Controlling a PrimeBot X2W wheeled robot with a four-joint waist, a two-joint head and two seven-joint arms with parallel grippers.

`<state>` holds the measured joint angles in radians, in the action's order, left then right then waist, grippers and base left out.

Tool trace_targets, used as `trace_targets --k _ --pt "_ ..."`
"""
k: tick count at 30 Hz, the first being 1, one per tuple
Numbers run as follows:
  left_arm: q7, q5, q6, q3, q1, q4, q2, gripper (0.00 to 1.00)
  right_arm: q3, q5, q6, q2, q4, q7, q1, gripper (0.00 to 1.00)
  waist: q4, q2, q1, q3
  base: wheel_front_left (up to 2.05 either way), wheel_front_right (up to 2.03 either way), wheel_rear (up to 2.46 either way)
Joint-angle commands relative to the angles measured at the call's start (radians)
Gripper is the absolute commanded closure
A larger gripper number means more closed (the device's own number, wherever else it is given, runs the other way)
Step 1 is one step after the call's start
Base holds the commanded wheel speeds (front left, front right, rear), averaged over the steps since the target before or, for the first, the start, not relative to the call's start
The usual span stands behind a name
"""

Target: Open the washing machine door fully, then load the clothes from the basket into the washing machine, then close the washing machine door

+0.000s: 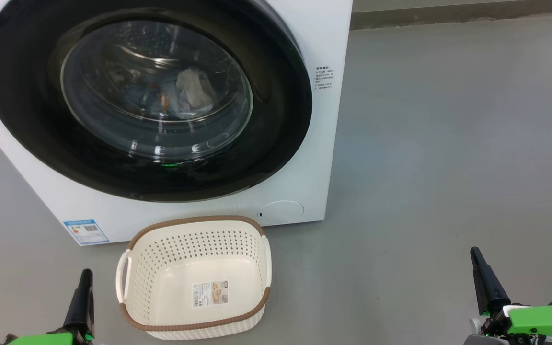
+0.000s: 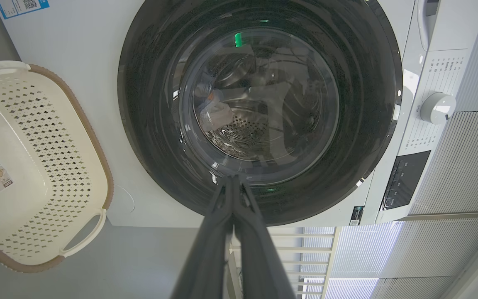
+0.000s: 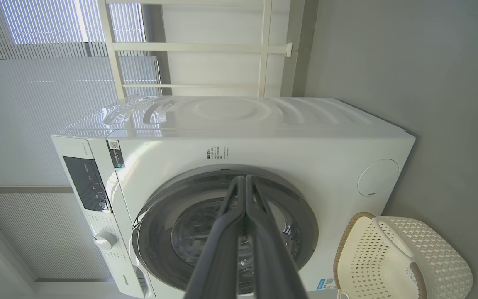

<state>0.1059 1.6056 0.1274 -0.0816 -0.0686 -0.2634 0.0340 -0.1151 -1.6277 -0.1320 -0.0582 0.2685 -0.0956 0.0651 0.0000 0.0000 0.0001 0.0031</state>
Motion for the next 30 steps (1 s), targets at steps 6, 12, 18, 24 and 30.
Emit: trace_targets --k 6,12,18,24,30 --pt "0.008 0.003 0.003 -0.033 -0.039 0.018 0.017 1.00 0.014 0.009 0.001 -0.002 -0.024 -0.007 0.042 1.00 0.000 0.0000 0.0000 0.000 0.00 0.00 0.00" --pt "0.008 0.002 0.003 -0.033 -0.039 0.018 0.017 1.00 0.013 0.010 0.001 -0.001 -0.024 -0.008 0.042 1.00 0.000 0.0000 0.0000 0.000 0.00 0.00 0.00" --pt "0.008 0.002 0.003 -0.033 -0.039 0.018 0.017 1.00 0.012 0.010 0.001 0.000 -0.024 -0.009 0.042 1.00 0.000 0.0000 0.0000 0.000 0.00 0.00 0.00" --pt "0.008 0.002 0.003 -0.033 -0.039 0.018 0.017 1.00 0.011 0.011 0.001 0.001 -0.024 -0.010 0.042 1.00 0.000 0.0000 0.0000 0.000 0.00 0.00 0.00" --pt "0.008 0.002 0.003 -0.033 -0.039 0.018 0.016 1.00 0.010 0.012 0.001 0.001 -0.024 -0.011 0.042 1.00 0.000 0.0000 0.0000 0.000 0.00 0.00 0.00"
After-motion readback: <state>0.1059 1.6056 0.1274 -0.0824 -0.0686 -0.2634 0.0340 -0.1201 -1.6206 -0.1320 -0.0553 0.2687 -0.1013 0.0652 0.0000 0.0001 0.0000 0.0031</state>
